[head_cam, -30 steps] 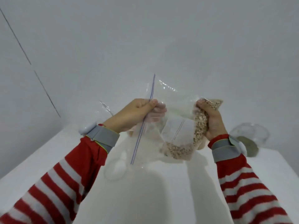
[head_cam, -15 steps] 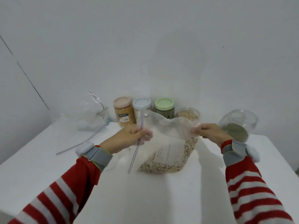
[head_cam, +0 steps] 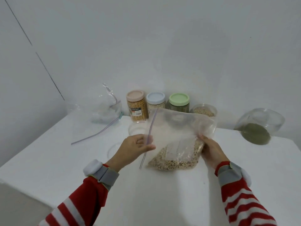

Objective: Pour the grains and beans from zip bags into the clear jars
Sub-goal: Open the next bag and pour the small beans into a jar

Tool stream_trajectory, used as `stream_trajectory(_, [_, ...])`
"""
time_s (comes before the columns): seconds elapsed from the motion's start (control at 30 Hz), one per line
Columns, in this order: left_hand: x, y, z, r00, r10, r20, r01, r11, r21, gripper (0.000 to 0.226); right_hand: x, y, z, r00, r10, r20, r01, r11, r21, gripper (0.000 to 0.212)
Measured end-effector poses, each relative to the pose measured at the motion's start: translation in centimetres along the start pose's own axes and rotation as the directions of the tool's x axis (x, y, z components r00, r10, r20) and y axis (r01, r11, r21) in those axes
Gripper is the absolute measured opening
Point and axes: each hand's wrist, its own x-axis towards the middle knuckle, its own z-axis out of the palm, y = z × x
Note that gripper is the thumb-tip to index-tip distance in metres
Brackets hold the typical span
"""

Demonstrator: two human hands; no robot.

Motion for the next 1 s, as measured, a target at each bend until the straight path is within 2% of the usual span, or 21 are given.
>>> stream_trajectory(0.07, [-0.6, -2.5, 0.6, 0.998, 0.053, -0.044, -0.040, 0.965, 0.260, 0.033, 0.0, 0.9, 0.0, 1.000, -0.028, -0.002, 0.028, 0.998, 0.061, 0.044])
stream_trajectory(0.13, [-1.0, -4.6, 1.4, 0.995, 0.055, -0.084, -0.019, 0.926, 0.377, 0.039, -0.2, 1.1, 0.5, 0.999, -0.038, -0.023, 0.039, 0.997, 0.073, 0.045])
stream_trajectory(0.23, [-1.0, -5.5, 2.2, 0.988, 0.026, -0.152, 0.025, 0.946, 0.324, 0.019, -0.2, 1.5, 0.7, 0.997, -0.015, -0.076, 0.021, 0.998, 0.066, 0.053])
stream_trajectory(0.3, [-0.6, -4.7, 1.9, 0.991, 0.035, -0.131, 0.008, 0.950, 0.313, 0.015, -0.4, 1.3, 0.9, 0.990, -0.039, -0.137, 0.046, 0.998, 0.047, 0.047])
stream_trajectory(0.4, [0.6, -1.7, 0.4, 0.996, 0.077, -0.040, -0.062, 0.950, 0.305, 0.012, -0.9, -1.0, 2.1, 0.959, -0.203, -0.197, 0.198, 0.979, -0.045, 0.029])
stream_trajectory(0.5, [2.0, 2.5, -1.6, 0.994, 0.110, 0.021, -0.112, 0.957, 0.267, 0.014, -1.2, -4.6, 3.9, 0.917, -0.345, -0.202, 0.343, 0.938, -0.047, 0.017])
stream_trajectory(0.67, [4.6, 8.2, -5.5, 0.978, 0.209, -0.027, -0.195, 0.947, 0.255, 0.013, -1.6, -10.9, 6.9, 0.841, -0.498, -0.210, 0.505, 0.863, -0.026, 0.008])
stream_trajectory(0.77, [6.4, 9.0, -7.4, 0.980, 0.199, -0.025, -0.178, 0.917, 0.356, 0.032, -1.3, -13.8, 8.8, 0.819, -0.545, -0.178, 0.553, 0.833, -0.011, 0.019])
stream_trajectory(0.83, [7.2, 8.4, -7.7, 0.987, 0.158, -0.030, -0.136, 0.921, 0.365, 0.039, -0.9, -15.0, 9.9, 0.808, -0.570, -0.150, 0.575, 0.818, -0.013, 0.024])
stream_trajectory(0.9, [8.1, 6.8, -7.7, 0.991, 0.126, -0.049, -0.103, 0.938, 0.330, 0.036, -0.4, -15.4, 10.8, 0.802, -0.582, -0.135, 0.585, 0.810, -0.020, 0.021])
stream_trajectory(1.0, [9.2, 4.5, -7.3, 0.991, 0.092, -0.094, -0.063, 0.960, 0.273, 0.026, 0.6, -14.8, 11.5, 0.795, -0.590, -0.141, 0.588, 0.807, -0.063, 0.004])
